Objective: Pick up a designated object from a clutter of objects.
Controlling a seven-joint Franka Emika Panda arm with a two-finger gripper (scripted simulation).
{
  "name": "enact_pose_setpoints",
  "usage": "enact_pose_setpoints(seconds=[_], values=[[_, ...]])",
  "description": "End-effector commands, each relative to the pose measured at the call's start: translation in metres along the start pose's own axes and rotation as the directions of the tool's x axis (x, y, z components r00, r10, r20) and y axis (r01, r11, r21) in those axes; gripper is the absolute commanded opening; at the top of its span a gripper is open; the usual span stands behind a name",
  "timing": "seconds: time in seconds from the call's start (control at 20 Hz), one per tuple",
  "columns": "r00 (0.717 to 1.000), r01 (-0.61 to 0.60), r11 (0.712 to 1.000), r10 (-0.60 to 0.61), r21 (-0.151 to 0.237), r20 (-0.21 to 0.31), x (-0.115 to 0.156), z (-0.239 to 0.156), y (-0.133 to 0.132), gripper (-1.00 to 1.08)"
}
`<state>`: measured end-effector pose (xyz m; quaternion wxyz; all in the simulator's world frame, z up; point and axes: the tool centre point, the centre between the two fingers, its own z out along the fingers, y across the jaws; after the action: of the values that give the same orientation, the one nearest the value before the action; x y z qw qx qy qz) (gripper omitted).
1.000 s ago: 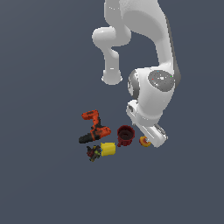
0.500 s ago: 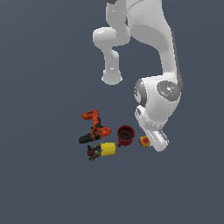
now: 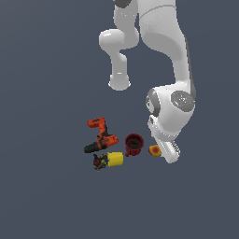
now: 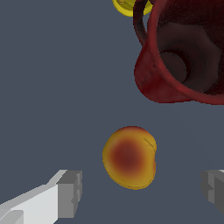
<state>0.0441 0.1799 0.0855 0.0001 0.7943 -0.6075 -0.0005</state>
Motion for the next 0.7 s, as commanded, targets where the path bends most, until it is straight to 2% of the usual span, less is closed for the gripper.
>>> enact_pose_setpoints(seconds=[0.0, 0.3, 0.65], values=[[1.0, -0.009, 1.0, 0.009, 0.001, 0.0, -0.001, 0.001, 0.0, 1.0], [1.0, -0.006, 1.0, 0.006, 0.0, 0.0, -0.001, 0.007, 0.0, 1.0], [1.0, -0.008, 1.0, 0.008, 0.001, -0.001, -0.001, 0.041, 0.001, 1.0]])
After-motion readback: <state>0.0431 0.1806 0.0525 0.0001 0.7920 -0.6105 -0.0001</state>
